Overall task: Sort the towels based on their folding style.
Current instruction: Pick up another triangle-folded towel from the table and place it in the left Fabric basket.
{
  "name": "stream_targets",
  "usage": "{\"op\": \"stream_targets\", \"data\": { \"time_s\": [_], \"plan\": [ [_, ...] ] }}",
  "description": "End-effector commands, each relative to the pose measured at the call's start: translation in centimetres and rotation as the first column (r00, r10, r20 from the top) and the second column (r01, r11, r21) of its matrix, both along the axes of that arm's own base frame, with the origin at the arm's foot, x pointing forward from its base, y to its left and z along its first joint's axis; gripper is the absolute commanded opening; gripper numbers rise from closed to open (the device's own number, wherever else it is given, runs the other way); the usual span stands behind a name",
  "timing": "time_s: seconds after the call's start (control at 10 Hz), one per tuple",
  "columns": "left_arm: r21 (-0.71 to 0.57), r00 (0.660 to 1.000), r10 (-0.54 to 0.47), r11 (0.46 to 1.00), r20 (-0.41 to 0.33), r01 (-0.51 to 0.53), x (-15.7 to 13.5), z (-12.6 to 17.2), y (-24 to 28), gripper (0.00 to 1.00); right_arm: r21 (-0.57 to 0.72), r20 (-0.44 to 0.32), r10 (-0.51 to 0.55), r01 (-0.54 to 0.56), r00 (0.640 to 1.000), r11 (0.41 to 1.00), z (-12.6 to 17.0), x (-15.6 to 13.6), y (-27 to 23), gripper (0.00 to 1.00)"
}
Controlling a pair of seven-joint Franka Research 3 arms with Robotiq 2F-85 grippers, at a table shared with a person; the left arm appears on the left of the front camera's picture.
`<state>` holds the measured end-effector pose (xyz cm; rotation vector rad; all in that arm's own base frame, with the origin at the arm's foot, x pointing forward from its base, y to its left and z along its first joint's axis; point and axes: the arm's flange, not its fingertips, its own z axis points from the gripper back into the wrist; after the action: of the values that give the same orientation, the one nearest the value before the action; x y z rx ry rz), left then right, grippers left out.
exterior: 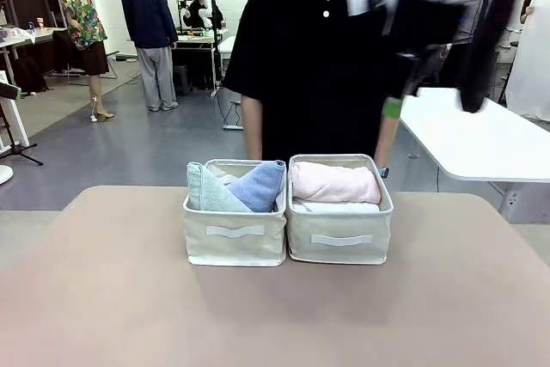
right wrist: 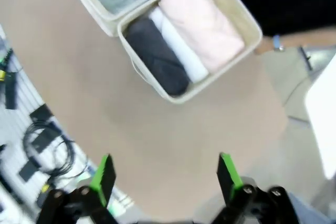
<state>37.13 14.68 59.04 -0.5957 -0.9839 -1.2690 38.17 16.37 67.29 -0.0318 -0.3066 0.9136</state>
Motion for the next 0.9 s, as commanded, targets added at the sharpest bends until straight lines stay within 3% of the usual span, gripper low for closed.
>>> {"op": "stream_targets", "data": {
  "time_s": [0.0,0.5,0.6,0.8],
  "plan": [
    [-0.015,1.000,-0.012,1.000,0.024,0.012,0.0,0.0,0.0,1.00,0.044,0.036,-0.040,0.039,0.999,0.998,-2.4,-2.5,-2.9,1.00],
    [-0.015,1.000,-0.012,1.000,0.024,0.012,0.0,0.0,0.0,1.00,0.126,0.003,-0.140,0.139,0.990,0.982,-5.1,-2.4,-6.8,1.00],
    [-0.015,1.000,-0.012,1.000,0.024,0.012,0.0,0.0,0.0,1.00,0.068,0.001,-0.107,0.106,0.994,0.992,-3.7,-2.6,-6.9,1.00],
    [-0.015,1.000,-0.012,1.000,0.024,0.012,0.0,0.0,0.0,1.00,0.068,0.001,-0.107,0.106,0.994,0.992,-3.7,-2.6,-6.9,1.00]
  ]
}}
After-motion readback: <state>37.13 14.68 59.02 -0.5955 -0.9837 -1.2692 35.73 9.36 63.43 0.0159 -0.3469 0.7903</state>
